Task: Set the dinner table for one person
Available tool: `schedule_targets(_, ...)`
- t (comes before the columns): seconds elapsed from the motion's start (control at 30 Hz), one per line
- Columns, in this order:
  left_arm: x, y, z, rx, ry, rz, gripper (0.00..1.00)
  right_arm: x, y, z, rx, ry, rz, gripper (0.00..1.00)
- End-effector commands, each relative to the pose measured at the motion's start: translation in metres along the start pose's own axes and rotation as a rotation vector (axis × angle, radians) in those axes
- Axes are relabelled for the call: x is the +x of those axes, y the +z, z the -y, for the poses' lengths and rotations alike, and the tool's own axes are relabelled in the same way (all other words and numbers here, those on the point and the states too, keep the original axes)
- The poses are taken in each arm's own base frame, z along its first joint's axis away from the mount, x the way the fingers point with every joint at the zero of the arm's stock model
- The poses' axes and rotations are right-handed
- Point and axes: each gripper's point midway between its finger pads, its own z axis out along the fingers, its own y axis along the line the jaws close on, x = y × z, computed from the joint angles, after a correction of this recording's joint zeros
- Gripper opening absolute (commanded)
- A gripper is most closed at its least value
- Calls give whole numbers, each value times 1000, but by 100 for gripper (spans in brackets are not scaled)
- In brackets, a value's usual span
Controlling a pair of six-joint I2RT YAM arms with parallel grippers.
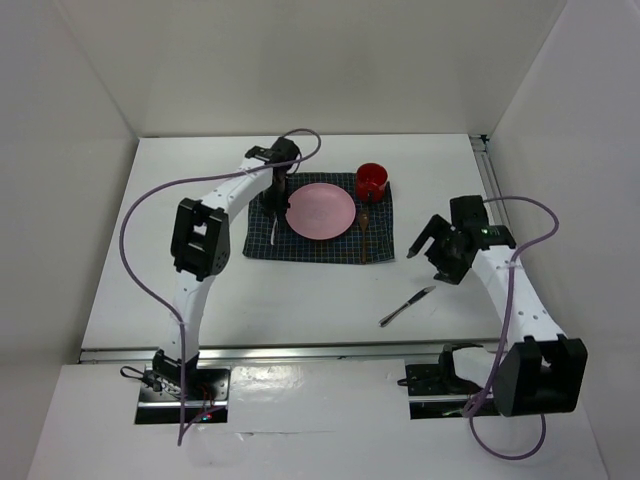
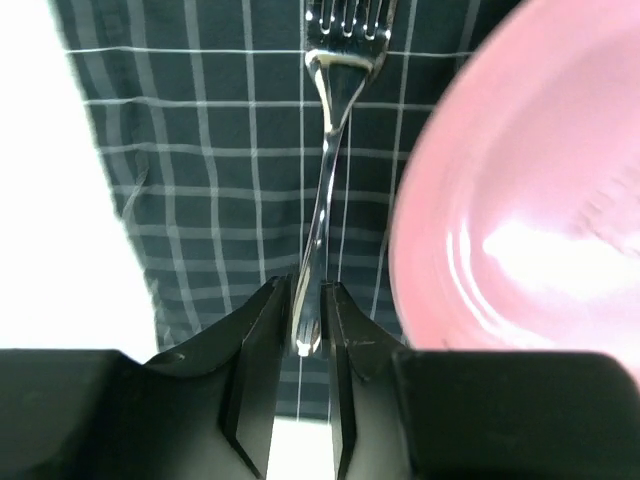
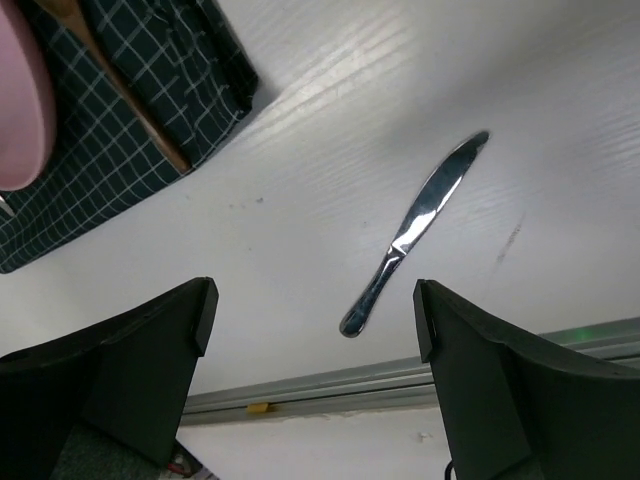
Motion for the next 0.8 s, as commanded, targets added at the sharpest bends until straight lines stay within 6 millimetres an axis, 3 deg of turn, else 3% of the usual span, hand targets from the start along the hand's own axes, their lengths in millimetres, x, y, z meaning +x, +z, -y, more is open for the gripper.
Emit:
schedule_targets(0.0,-25,-83,-7,71,-31,145,36,17,27,0,-3,83,-97,92)
schedule_targets(0.07,-21,-108,-8,82,-34,159,36,31,42,11,35,131,-135,92)
schedule_targets(0.1,-25,-139,-12,91,-49,227,36,31,45,15,50,147,-126,92)
schedule_targets(0.13,-26,-155,-17,97,-57,261,36,33,47,18,67,161,-125,92)
schedule_targets(0.2,-26,-179,-23,126,-72,322,36,38,50,27,98,170,-127,92)
schedule_targets(0.23,-27,-210,-28,166,-77,389,36,38,51,27,99,181,-127,91)
schedule_targets(0.37,-16,-235,-35,215,-78,448,36,47,58,34,124,184,-153,88)
schedule_targets(0.4,-15,-249,-39,229,-85,478,36,52,59,36,130,175,-164,86)
schedule_targets(0.47,-11,-250,-38,239,-81,472,36,62,63,38,151,166,-195,86)
schedule_targets(0.6,-8,-272,-30,337,-107,504,36,86,68,30,144,139,-254,83)
schedule_targets(0.77,-9,-280,-26,375,-95,527,36,101,71,23,223,89,-207,80)
